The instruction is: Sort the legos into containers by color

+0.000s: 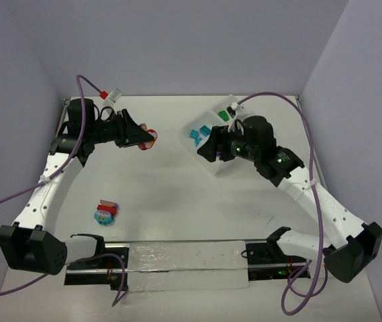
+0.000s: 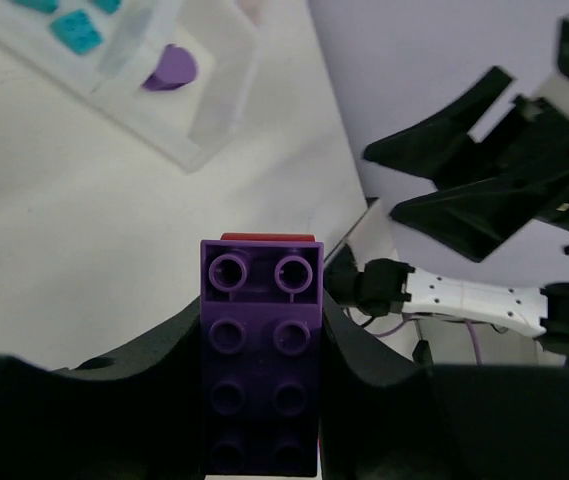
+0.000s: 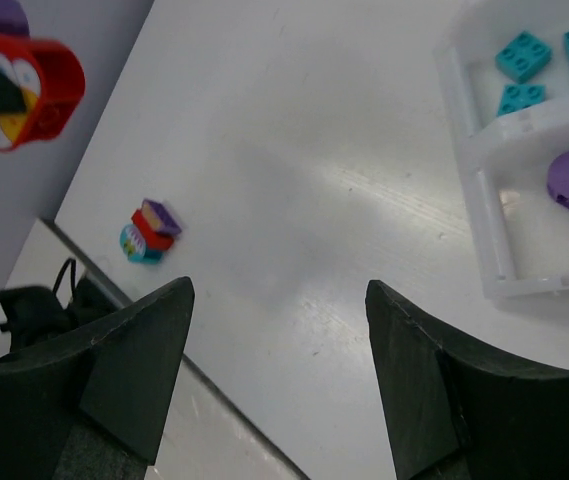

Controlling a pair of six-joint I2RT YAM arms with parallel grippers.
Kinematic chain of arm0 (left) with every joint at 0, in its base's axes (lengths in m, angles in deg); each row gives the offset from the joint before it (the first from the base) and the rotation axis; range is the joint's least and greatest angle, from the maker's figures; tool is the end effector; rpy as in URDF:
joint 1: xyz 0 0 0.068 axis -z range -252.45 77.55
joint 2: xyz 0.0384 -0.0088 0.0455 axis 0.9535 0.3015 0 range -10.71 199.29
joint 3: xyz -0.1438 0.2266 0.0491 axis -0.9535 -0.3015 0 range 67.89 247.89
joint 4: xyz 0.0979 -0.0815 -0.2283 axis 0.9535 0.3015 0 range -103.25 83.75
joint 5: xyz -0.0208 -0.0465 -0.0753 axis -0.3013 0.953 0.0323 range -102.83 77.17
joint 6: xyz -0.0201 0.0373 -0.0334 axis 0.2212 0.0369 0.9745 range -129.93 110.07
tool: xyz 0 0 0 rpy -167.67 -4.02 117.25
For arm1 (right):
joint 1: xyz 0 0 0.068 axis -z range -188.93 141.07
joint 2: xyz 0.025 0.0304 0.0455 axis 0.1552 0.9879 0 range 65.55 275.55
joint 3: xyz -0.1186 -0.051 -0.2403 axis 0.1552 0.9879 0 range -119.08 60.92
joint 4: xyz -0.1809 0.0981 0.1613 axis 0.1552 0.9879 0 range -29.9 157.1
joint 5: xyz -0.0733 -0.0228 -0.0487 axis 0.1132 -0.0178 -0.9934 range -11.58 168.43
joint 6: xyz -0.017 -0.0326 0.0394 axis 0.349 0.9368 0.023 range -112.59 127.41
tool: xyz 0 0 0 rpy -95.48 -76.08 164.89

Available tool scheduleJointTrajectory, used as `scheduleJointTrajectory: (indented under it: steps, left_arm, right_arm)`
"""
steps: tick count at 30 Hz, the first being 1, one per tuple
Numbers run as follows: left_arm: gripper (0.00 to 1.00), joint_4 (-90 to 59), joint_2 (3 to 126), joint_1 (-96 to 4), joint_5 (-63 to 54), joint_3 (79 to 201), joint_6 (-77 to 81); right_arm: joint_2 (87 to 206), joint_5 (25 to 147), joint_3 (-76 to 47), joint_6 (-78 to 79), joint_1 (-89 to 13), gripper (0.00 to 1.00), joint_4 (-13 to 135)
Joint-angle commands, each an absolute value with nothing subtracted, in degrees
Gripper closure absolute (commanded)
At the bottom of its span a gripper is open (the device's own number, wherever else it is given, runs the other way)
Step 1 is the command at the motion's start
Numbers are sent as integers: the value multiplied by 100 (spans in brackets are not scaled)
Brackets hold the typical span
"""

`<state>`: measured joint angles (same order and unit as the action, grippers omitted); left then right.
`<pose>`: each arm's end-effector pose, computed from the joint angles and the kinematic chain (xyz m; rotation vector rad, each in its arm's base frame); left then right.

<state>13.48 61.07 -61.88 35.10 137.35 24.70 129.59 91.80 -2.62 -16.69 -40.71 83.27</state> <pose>0.2608 -0.0755 0.3667 0.0995 2.1659 -1.3351 0.2076 0.1384 0.3652 -0.2970 2.0549 0.8485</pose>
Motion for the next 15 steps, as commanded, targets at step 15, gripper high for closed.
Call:
scheduleJointTrajectory:
  steps: [15]
  left_arm:
    - [100, -846, 6010, -6114, 4560, 12964, 4287]
  right_arm:
    - [12617, 8184, 709, 857, -5935, 7, 5984]
